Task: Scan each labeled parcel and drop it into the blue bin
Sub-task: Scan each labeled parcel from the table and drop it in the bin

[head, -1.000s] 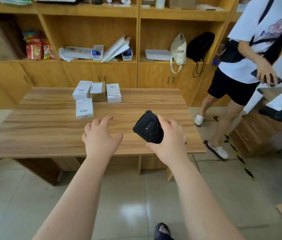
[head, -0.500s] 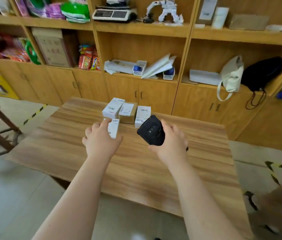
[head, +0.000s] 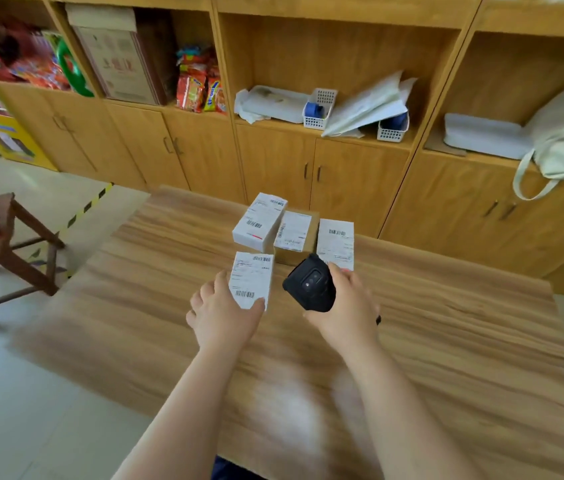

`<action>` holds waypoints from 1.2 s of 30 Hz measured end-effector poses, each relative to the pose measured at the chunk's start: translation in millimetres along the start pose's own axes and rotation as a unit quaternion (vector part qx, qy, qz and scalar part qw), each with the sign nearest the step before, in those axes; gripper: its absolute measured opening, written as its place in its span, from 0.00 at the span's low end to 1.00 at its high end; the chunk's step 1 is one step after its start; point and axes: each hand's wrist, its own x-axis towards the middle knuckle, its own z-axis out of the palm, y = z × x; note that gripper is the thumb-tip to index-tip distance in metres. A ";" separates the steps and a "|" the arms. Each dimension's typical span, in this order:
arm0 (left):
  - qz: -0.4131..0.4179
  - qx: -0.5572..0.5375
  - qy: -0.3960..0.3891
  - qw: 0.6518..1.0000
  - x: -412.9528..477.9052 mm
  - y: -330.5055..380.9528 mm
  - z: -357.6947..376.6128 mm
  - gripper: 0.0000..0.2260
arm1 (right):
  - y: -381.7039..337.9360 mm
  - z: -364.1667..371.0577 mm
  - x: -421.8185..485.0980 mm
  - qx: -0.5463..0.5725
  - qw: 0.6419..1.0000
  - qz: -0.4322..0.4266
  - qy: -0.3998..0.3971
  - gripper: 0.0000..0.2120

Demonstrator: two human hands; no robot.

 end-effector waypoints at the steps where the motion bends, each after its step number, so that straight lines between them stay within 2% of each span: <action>1: -0.010 0.009 -0.027 1.000 17.7 -5.2 9.7 0.42 | -4.4 12.3 10.9 0.003 1.000 0.016 -0.005 0.45; 4: -0.040 0.030 -0.108 0.993 65.9 -19.4 38.5 0.47 | -16.2 45.5 37.2 0.002 0.997 0.069 -0.020 0.44; 8: -0.054 0.070 -0.170 0.981 122.0 -25.9 70.4 0.56 | -31.7 83.8 69.4 -0.008 0.992 0.118 -0.033 0.43; 12: -0.071 0.064 -0.206 0.974 151.2 -19.0 97.8 0.65 | -40.7 110.4 90.9 0.001 0.986 0.162 -0.027 0.42; 16: -0.111 0.044 -0.223 0.967 160.0 -19.3 110.2 0.65 | -41.7 120.2 92.8 0.004 0.982 0.190 -0.022 0.43; 20: -0.173 0.005 -0.252 0.952 167.1 -31.0 103.8 0.50 | -41.6 115.6 77.2 0.000 0.977 0.211 -0.027 0.43; 23: -0.224 -0.056 -0.270 0.935 170.9 -42.1 99.0 0.44 | -41.2 101.1 65.8 0.039 0.975 0.220 -0.009 0.43; 27: -0.230 -0.178 -0.258 0.921 148.5 -39.0 89.1 0.30 | -46.4 78.6 46.5 0.050 0.981 0.187 0.016 0.43; 29: -0.210 -0.263 -0.240 0.910 131.5 -30.9 77.8 0.22 | -47.4 64.1 35.2 0.037 0.984 0.173 0.017 0.44; 31: -0.166 -0.301 -0.231 0.910 118.1 -21.3 59.8 0.15 | -47.9 47.0 25.1 0.036 0.984 0.173 0.027 0.45; 36: -0.018 -0.382 -0.201 0.902 90.9 21.0 -18.2 0.11 | -64.6 -9.3 5.0 0.045 0.987 0.124 0.090 0.38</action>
